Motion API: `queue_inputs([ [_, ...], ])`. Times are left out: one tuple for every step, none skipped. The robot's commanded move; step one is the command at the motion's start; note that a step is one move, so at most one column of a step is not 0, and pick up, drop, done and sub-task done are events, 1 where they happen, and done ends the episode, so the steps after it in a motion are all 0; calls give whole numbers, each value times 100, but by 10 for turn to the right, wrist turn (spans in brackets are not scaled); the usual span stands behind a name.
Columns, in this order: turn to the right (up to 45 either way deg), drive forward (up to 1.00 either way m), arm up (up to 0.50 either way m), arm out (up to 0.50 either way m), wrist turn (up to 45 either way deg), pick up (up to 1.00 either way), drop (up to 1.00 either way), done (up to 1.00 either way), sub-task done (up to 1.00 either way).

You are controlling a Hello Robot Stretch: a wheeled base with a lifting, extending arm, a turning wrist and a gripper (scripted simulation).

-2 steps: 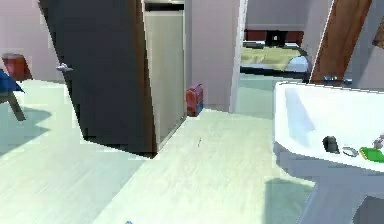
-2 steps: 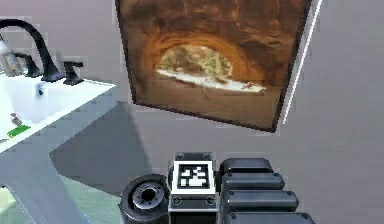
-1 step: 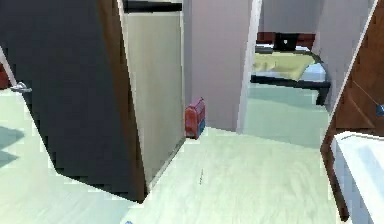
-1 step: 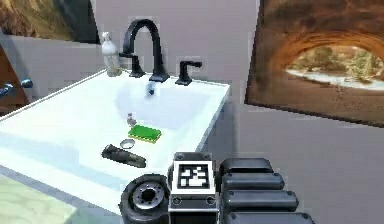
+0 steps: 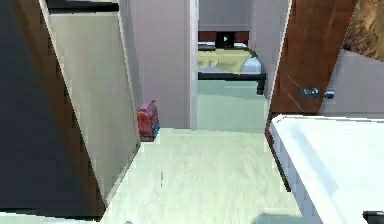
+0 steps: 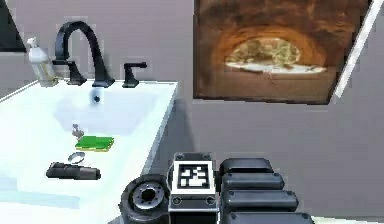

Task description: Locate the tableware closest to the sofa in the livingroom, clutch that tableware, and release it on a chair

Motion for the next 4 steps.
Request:
queue_inputs([
  [0, 95, 0, 0, 0, 0, 0, 0, 0],
  [90, 0, 0, 0, 0, 0, 0, 0, 0],
  [0, 100, 0, 0, 0, 0, 0, 0, 0],
  [-30, 0, 0, 0, 0, 0, 0, 0, 0],
])
